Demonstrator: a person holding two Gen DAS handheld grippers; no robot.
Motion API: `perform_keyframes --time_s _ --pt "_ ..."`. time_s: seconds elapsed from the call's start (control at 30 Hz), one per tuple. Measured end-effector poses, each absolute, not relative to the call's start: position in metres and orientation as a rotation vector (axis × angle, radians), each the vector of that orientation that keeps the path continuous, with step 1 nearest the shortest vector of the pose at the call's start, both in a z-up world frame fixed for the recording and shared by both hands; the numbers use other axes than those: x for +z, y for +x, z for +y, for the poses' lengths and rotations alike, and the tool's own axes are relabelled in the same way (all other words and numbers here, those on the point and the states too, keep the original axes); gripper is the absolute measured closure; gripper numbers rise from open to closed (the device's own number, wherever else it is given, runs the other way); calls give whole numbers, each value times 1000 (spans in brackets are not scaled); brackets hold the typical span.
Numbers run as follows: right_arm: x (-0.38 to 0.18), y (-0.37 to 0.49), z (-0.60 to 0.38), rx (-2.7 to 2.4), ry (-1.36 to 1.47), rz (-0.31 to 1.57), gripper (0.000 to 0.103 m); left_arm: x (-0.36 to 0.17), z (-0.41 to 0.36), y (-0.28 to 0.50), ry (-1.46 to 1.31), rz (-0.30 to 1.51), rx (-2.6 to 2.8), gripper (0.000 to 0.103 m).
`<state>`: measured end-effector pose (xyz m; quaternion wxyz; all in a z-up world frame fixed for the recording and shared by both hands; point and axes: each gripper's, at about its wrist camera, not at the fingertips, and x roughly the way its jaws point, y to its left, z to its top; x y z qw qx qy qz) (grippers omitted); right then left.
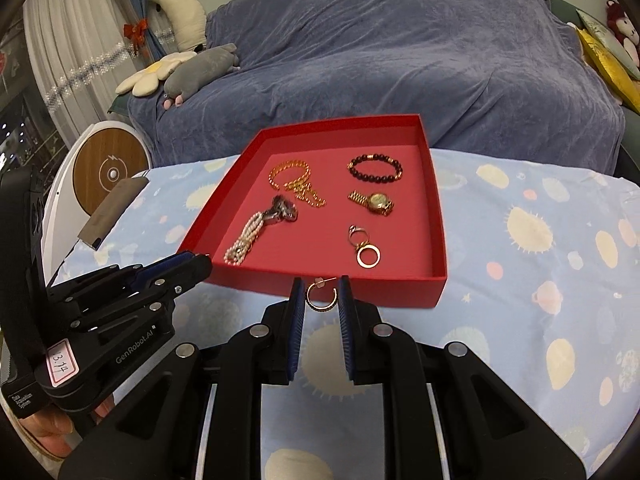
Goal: Organize jewelry
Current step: 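Carry both earrings over the red box and open both tools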
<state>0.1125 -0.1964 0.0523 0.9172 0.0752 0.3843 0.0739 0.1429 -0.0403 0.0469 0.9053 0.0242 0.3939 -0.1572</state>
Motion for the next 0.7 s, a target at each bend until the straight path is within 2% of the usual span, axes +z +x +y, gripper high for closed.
perform_keyframes --time_s 0.27,0.7 --pt "55 159 -204 135 155 776 87 56 -46 191 50 787 -294 89" --pt "25 206 -206 102 180 815 87 24 -67 230 48 848 -293 88"
